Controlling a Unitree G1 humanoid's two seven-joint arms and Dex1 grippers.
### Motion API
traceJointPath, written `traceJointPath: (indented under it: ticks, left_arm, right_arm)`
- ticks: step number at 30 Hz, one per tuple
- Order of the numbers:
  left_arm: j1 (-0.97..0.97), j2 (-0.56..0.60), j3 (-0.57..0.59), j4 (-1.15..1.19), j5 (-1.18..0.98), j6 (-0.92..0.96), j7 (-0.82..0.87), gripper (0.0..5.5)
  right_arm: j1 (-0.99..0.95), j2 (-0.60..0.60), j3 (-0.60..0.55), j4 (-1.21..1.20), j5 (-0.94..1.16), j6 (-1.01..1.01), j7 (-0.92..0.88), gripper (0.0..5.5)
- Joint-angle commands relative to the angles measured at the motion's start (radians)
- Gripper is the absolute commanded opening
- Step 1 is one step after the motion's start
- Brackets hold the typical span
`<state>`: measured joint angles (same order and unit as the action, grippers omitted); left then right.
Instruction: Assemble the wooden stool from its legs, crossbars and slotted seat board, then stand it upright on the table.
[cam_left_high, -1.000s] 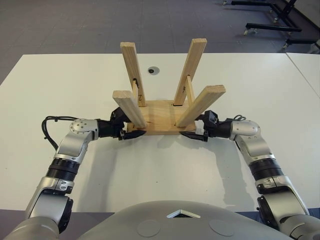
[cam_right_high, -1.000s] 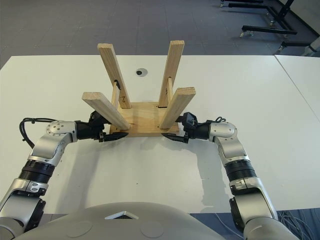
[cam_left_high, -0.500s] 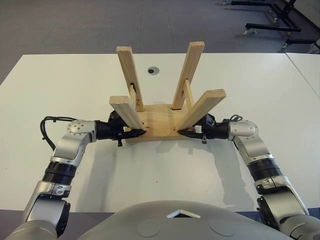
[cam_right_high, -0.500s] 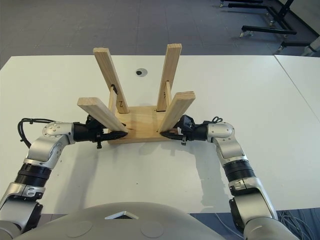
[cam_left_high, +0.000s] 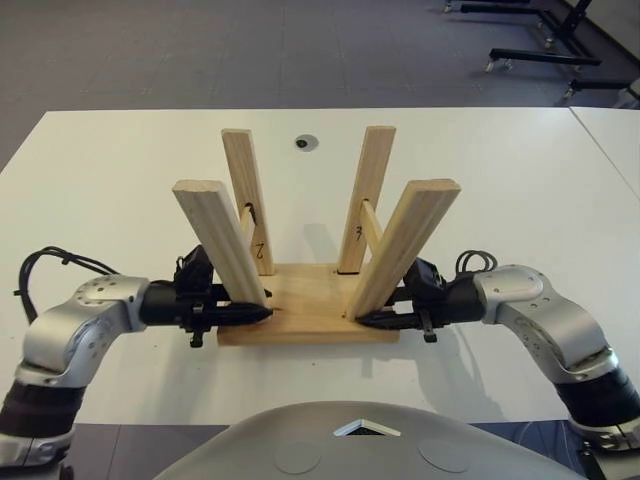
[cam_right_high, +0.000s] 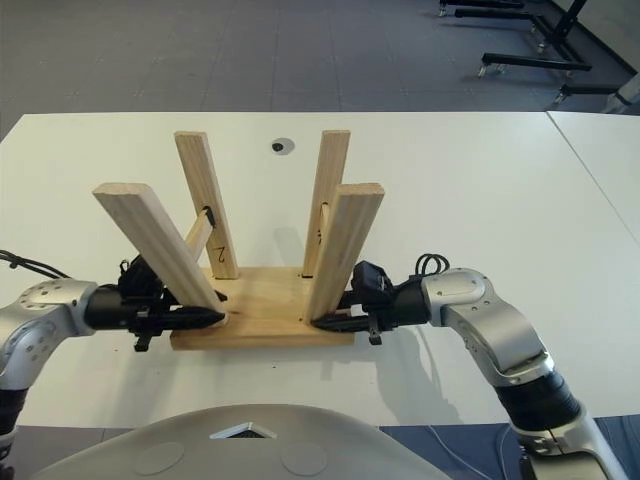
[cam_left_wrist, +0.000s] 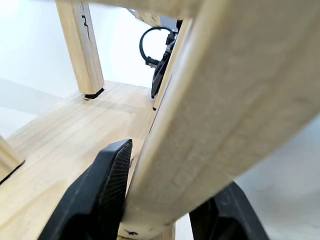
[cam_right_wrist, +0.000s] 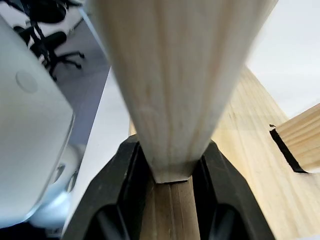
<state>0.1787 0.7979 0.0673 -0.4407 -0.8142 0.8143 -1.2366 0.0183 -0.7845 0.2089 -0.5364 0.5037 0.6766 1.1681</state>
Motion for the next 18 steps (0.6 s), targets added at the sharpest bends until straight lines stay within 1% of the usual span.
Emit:
traceJointPath:
  ticks: [1, 3, 5, 7, 9, 12, 15, 18]
  left_arm:
    - [0.069, 0.022, 0.071, -0.13, -0.263, 0.162, 0.039, 1.67]
    - [0.081, 0.001, 0.08, -0.145, -0.354, 0.212, 0.102, 1.67]
    - [0.106, -0.007, 0.083, -0.159, -0.434, 0.246, 0.156, 1.67]
    - [0.122, -0.013, 0.084, -0.157, -0.494, 0.266, 0.206, 1.67]
    - [0.123, -0.029, 0.079, -0.127, -0.532, 0.275, 0.263, 1.67]
    - [0.12, -0.055, 0.066, -0.076, -0.507, 0.26, 0.325, 1.67]
    - [0.113, -0.056, 0.059, -0.014, -0.496, 0.269, 0.336, 1.67]
    - [0.083, -0.062, 0.009, 0.046, -0.422, 0.252, 0.326, 1.67]
  right_arm:
    - [-0.003, -0.015, -0.094, -0.124, 0.264, 0.33, -0.111, 1.14]
    - [-0.029, 0.001, -0.174, -0.111, 0.506, 0.488, -0.164, 1.14]
    - [-0.047, -0.017, -0.231, -0.066, 0.71, 0.606, -0.218, 1.14]
    - [-0.06, -0.032, -0.265, -0.022, 0.815, 0.663, -0.282, 1.14]
    - [-0.081, -0.023, -0.288, 0.027, 0.86, 0.68, -0.364, 1.14]
    - [-0.116, -0.014, -0.3, 0.073, 0.868, 0.671, -0.442, 1.14]
    - [-0.116, -0.026, -0.287, 0.084, 0.846, 0.671, -0.464, 1.14]
    - [-0.078, -0.033, -0.253, 0.067, 0.791, 0.658, -0.468, 1.14]
